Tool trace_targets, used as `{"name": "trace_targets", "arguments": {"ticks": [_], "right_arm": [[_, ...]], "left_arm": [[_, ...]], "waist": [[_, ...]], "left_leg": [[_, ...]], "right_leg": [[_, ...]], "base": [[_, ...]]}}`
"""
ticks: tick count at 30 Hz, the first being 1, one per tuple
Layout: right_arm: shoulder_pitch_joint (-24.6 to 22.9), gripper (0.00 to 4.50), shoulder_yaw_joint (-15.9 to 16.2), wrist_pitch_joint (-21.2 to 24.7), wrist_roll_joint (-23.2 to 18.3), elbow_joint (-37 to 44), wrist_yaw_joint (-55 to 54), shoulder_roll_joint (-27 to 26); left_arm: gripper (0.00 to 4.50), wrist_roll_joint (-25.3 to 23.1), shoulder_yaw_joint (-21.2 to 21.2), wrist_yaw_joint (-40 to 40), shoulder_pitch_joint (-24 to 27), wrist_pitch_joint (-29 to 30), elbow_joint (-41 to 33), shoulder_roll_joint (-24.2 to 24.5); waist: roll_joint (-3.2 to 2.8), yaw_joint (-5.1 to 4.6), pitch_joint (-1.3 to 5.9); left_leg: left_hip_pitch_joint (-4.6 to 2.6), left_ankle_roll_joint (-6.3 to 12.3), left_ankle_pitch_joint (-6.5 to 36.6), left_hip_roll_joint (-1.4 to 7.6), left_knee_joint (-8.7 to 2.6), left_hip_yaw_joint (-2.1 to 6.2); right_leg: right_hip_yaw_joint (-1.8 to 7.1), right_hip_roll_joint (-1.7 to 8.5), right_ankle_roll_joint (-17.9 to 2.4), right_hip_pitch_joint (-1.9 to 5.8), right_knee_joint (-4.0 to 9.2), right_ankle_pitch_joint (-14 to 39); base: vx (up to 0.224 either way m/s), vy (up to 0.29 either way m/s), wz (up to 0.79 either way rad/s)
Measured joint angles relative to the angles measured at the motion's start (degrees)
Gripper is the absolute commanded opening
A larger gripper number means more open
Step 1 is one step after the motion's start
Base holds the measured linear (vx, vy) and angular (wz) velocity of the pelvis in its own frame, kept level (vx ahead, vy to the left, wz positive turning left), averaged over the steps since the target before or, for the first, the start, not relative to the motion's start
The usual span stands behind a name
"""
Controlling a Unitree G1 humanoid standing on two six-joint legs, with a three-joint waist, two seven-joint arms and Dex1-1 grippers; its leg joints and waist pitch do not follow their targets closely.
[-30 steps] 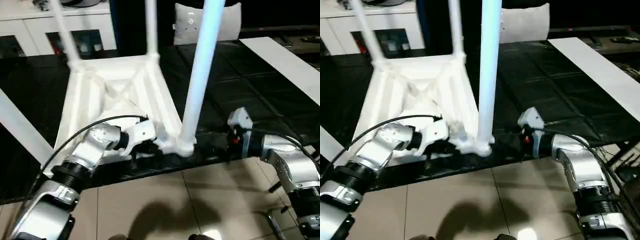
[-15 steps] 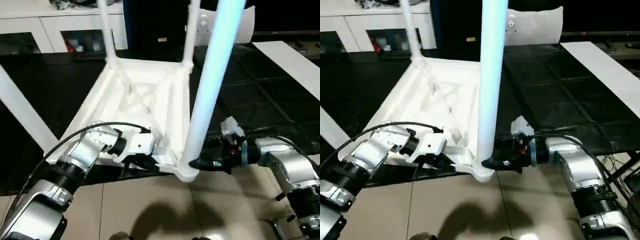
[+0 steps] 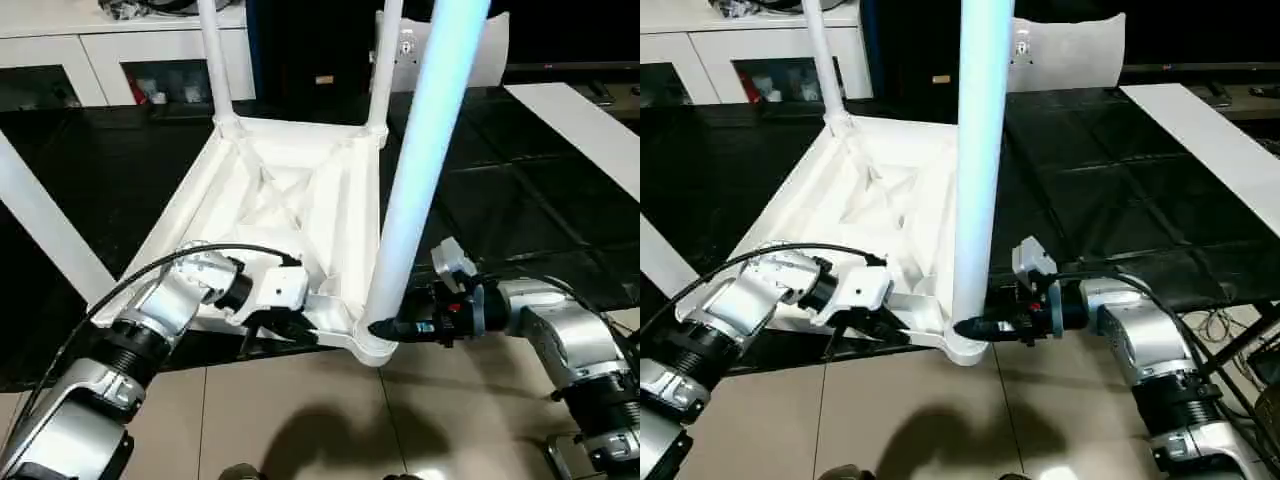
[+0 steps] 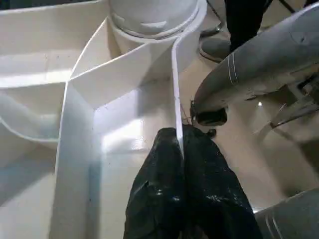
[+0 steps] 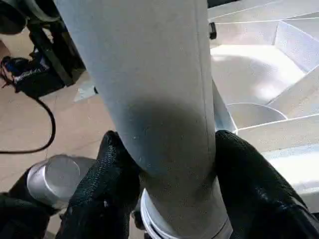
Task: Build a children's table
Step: Rotate leg to tighten
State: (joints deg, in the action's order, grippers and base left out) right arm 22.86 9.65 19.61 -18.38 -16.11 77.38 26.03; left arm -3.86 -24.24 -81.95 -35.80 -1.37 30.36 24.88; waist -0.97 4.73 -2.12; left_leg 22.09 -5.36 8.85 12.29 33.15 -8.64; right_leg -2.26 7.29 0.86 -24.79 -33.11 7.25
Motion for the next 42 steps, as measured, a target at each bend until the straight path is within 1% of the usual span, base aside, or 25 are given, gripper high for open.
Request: {"name": "trace_targets", "arguments": {"ticks": [1, 4, 5, 7, 9, 10, 11, 12, 13, 14, 15, 16, 17, 18, 19, 21, 25, 27, 29, 31, 32, 35, 37, 39, 42], "right_arm": [[0.03, 2.01, -0.07, -0.01, 0.15, -0.03, -1.54, -0.95], [0.97, 1.99, -0.78, -0.07, 1.32, -1.13, -8.23, -4.45], [2.01, 1.99, -1.37, -0.03, 2.13, -2.48, -11.71, -6.27], [3.42, 1.98, -2.63, 0.01, 3.05, -4.6, -17.28, -8.81], [5.32, 1.97, -4.13, 0.47, 3.39, -7.09, -23.63, -11.36], [6.59, 1.97, -5.32, 1.11, 3.39, -8.66, -27.28, -12.9], [9.24, 1.97, -7.19, 1.32, 4.3, -11.81, -34.0, -15.65], [11.03, 1.97, -8.17, 1.17, 5.15, -13.49, -38.7, -16.99], [12.3, 1.97, -8.67, 0.98, 5.85, -14.75, -42.25, -17.71], [13.25, 1.97, -9.17, 0.56, 6.62, -16.0, -45.16, -18.22], [13.5, 1.97, -9.22, -0.02, 7.05, -16.78, -46.58, -18.53], [13.49, 1.97, -9.3, -0.33, 7.27, -17.42, -47.5, -18.76], [13.49, 2.31, -9.29, -0.63, 7.44, -17.95, -48.09, -19.03], [13.46, 2.31, -9.21, -1.66, 7.94, -18.33, -48.45, -19.15], [13.45, 2.65, -9.18, -2.27, 8.29, -18.51, -48.78, -19.18], [13.36, 2.7, -8.99, -3.86, 9.46, -18.92, -48.92, -19.1], [12.51, 3.11, -8.25, -7.17, 10.72, -19.29, -48.13, -17.81], [9.98, 3.17, -7.79, -9.35, 10.63, -17.43, -44.97, -15.88], [8.13, 3.5, -7.85, -10.47, 10.18, -16.02, -42.31, -14.74], [6.95, 3.59, -7.73, -11.07, 9.44, -14.62, -39.57, -13.63], [5.89, 3.83, -7.67, -11.29, 9.07, -13.32, -37.72, -12.68], [3.7, 3.99, -7.6, -11.78, 7.48, -10.88, -31.83, -8.69], [3.62, 4.05, -7.6, -11.82, 6.82, -10.26, -30.01, -7.77], [2.5, 4.3, -7.3, -12.01, 6.1, -8.19, -25.78, -5.56], [1.46, 4.36, -7.24, -12.96, 5.45, -7.15, -20.88, -1.4]], "left_arm": [[0.0, -0.06, 0.63, 0.28, 0.1, 1.64, -0.13, 0.09], [0.0, -0.36, 2.6, 2.99, 0.44, 6.49, -0.43, 0.42], [0.0, -0.36, 3.72, 5.13, 0.83, 8.7, -0.75, 0.31], [0.0, -0.39, 5.18, 8.52, 1.08, 11.77, -1.01, -0.49], [0.0, -0.39, 6.38, 12.31, 1.3, 14.69, -1.72, -1.73], [0.0, -0.47, 7.34, 14.78, 1.32, 16.31, -2.04, -2.84], [0.0, -1.26, 9.07, 19.81, 1.15, 18.47, -2.04, -5.47], [0.0, -1.82, 10.08, 23.44, 0.85, 19.83, -2.03, -7.63], [0.0, -2.12, 10.55, 26.33, 0.62, 20.92, -2.01, -9.57], [0.0, -2.21, 10.7, 29.03, 0.43, 21.97, -1.96, -11.4], [0.0, -2.31, 10.7, 30.66, 0.44, 22.8, -1.76, -12.53], [0.0, -2.48, 10.63, 31.81, 0.48, 23.36, -1.45, -13.26], [0.0, -2.56, 10.6, 32.64, 0.67, 23.71, -1.29, -13.59], [0.0, -2.57, 10.73, 33.83, 0.68, 23.93, -1.07, -14.23], [0.0, -2.57, 10.87, 34.97, 0.68, 23.94, -0.87, -14.86], [0.0, -2.59, 10.88, 36.78, 0.67, 23.97, -0.75, -15.95], [0.0, -2.83, 9.79, 37.26, 0.5, 23.49, -0.84, -16.86], [0.0, -3.08, 9.05, 36.3, 0.5, 22.13, -0.79, -15.9], [0.0, -3.09, 8.4, 35.34, 0.5, 20.81, -0.79, -14.8], [0.0, -3.08, 8.09, 34.48, 0.44, 19.95, -0.77, -13.99], [0.0, -3.11, 7.89, 33.7, 0.41, 19.36, -0.65, -13.68], [0.0, -3.06, 6.84, 30.66, 0.28, 16.88, -0.34, -11.7], [0.0, -3.12, 6.72, 29.7, 0.2, 16.05, -0.09, -10.94], [0.0, -3.08, 5.49, 27.14, -0.11, 14.21, -0.06, -9.61], [0.0, -2.67, 4.07, 20.88, -0.12, 9.64, -0.06, -5.51]], "waist": [[0.0, -0.19, 0.0], [-0.05, -1.87, 0.01], [-0.06, -2.91, 0.01], [-0.04, -4.3, 0.0], [-0.08, -6.04, -0.03], [-0.09, -6.75, -0.04], [-0.2, -7.84, -0.1], [-0.24, -8.34, -0.13], [-0.44, -9.08, -0.21], [-0.6, -9.68, -0.31], [-0.77, -10.11, -0.43], [-0.91, -10.53, -0.53], [-1.02, -10.97, -0.68], [-1.1, -10.98, -0.84], [-1.17, -10.93, -0.96], [-1.23, -10.71, -1.04], [-1.28, -10.01, -1.06], [-1.28, -9.18, -1.06], [-1.3, -8.62, -1.05], [-1.3, -8.16, -1.05], [-1.3, -7.68, -1.05], [-1.27, -6.64, -1.03], [-1.32, -6.29, -1.02], [-1.32, -5.66, -1.01], [-1.33, -4.93, -1.01]], "left_leg": [[-0.04, 0.0, 0.0, 0.03, 0.0, 0.0], [-0.1, -0.01, 0.0, 0.04, 0.0, 0.0], [-0.1, -0.01, 0.0, 0.03, 0.0, 0.01], [-0.07, -0.03, -0.02, 0.02, 0.03, 0.06], [-0.1, -0.04, -0.01, 0.01, 0.19, 0.4], [-0.1, -0.08, 0.02, 0.02, 0.24, 0.61], [0.01, -0.29, 0.15, 0.05, 0.34, 1.11], [0.1, -0.33, 0.18, 0.05, 0.42, 1.49], [0.15, -0.35, 0.19, 0.09, 0.46, 2.06], [0.07, -0.43, 0.26, 0.5, 0.39, 2.24], [0.04, -0.46, 0.28, 0.69, 0.35, 2.37], [-0.1, -0.46, 0.28, 0.83, 0.34, 2.42], [-0.14, -0.46, 0.29, 0.89, 0.26, 2.41], [-0.16, -0.46, 0.29, 0.89, 0.16, 2.41], [-0.15, -0.45, 0.29, 0.87, 0.07, 2.33], [-0.08, -0.45, 0.29, 0.87, -0.2, 2.2], [-0.03, -0.45, 0.29, 0.85, -0.23, 2.01], [-0.03, -0.44, 0.29, 0.81, -0.2, 1.95], [-0.02, -0.44, 0.28, 0.8, -0.16, 1.87], [-0.07, -0.44, 0.28, 0.71, -0.01, 1.73], [-0.09, -0.43, 0.28, 0.7, 0.01, 1.61], [-0.09, -0.43, 0.28, 0.72, 0.03, 1.54], [-0.2, -0.44, 0.28, 0.73, 0.02, 1.46], [-0.17, -0.44, 0.28, 0.85, -0.07, 1.47], [-0.21, -0.44, 0.28, 0.85, -0.09, 1.47]], "right_leg": [[-0.01, -0.02, 0.22, 0.0, 0.0, 0.13], [-0.02, -0.04, 0.31, -0.04, -0.01, 0.19], [-0.04, -0.05, 0.32, -0.11, 0.02, 0.2], [-0.19, -0.04, 0.38, -0.13, 0.13, 0.23], [-0.54, -0.03, 0.52, -0.16, 0.36, 0.32], [-0.89, -0.02, 0.52, -0.17, 0.6, 0.33], [-1.63, 0.08, 0.52, -0.1, 1.13, 0.33], [-1.99, 0.06, 0.52, -0.13, 1.48, 0.33], [-2.84, 0.09, 0.52, 0.2, 2.15, 0.33], [-3.67, 0.05, 0.5, 0.53, 2.99, 0.33], [-4.32, 0.11, 0.48, 0.9, 3.43, 0.33], [-4.66, 0.11, 0.45, 1.11, 3.64, 0.31], [-4.77, 0.11, 0.39, 1.15, 3.71, 0.27], [-4.81, 0.12, 0.33, 1.15, 3.72, 0.24], [-4.86, 0.19, 0.33, 1.1, 3.72, 0.24], [-4.88, 0.26, 0.33, 0.98, 3.72, 0.24], [-4.65, 0.28, -0.1, 1.02, 3.68, -0.03], [-4.53, 0.31, -0.26, 1.0, 3.6, -0.13], [-4.34, 0.31, -0.46, 0.96, 3.39, -0.25], [-3.91, 0.31, -0.95, 0.82, 2.88, -0.57], [-3.58, 0.28, -0.97, 0.78, 2.63, -0.58], [-3.19, 0.21, -0.97, 0.75, 2.13, -0.58], [-3.15, 0.19, -0.96, 0.72, 1.92, -0.58], [-3.16, 0.13, -0.96, 0.73, 1.89, -0.59], [-3.06, 0.11, -1.0, 0.72, 1.61, -0.61]], "base": [[0.0, 0.0, 0.0], [0.0, 0.0, 0.0], [0.0, 0.0, 0.0], [-0.063, 0.007, -0.15], [-0.06, 0.013, -0.19], [-0.046, 0.02, -0.21], [-0.046, 0.02, -0.21], [-0.052, 0.03, -0.24], [-0.032, 0.037, -0.18], [-0.032, 0.037, -0.18], [0.0, 0.0, 0.0], [0.0, 0.0, 0.0], [0.0, 0.0, 0.0], [0.0, 0.0, 0.0], [0.0, 0.0, 0.0], [0.0, 0.0, 0.0], [0.0, 0.0, 0.0], [0.0, 0.0, 0.0], [0.0, 0.0, 0.0], [0.0, 0.0, 0.0], [0.0, 0.0, 0.0], [0.0, 0.0, 0.0], [0.0, 0.0, 0.0], [0.0, 0.0, 0.0], [0.0, 0.0, 0.0]]}}
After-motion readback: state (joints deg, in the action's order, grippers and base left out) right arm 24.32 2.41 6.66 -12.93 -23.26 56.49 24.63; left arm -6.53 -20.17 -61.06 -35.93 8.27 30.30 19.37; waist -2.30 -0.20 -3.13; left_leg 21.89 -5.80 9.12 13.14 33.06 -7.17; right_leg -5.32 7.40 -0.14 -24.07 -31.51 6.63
